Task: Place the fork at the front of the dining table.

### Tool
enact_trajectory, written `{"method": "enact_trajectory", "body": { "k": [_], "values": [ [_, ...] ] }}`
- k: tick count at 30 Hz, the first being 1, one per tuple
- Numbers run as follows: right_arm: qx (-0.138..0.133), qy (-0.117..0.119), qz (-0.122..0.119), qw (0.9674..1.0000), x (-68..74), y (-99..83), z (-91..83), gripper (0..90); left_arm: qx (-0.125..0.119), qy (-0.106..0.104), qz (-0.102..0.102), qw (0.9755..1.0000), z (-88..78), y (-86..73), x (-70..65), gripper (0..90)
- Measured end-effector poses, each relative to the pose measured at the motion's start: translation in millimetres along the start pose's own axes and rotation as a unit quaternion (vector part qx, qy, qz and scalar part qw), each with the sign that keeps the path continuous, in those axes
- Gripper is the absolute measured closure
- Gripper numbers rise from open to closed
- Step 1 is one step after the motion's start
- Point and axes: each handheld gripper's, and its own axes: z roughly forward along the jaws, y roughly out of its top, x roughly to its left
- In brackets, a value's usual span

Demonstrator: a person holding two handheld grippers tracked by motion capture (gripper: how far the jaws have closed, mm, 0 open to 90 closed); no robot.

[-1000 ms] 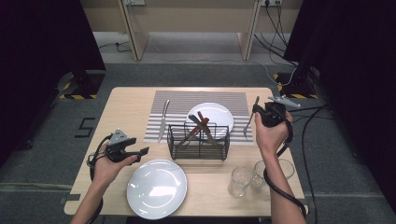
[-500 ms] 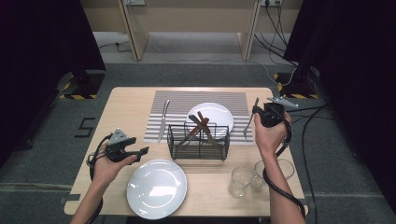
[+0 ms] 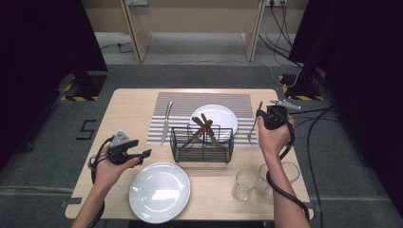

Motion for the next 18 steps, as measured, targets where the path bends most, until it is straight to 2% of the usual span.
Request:
{"method": "enact_trajectory", "body": {
  "k": [18],
  "values": [
    [0.013, -0.008, 0.005, 0.9999, -1.1, -4.2, 5.8, 87.4, 0.001, 0.000, -0.001, 1.0000, 0.8, -0.7, 0.1, 29.2]
  ]
}}
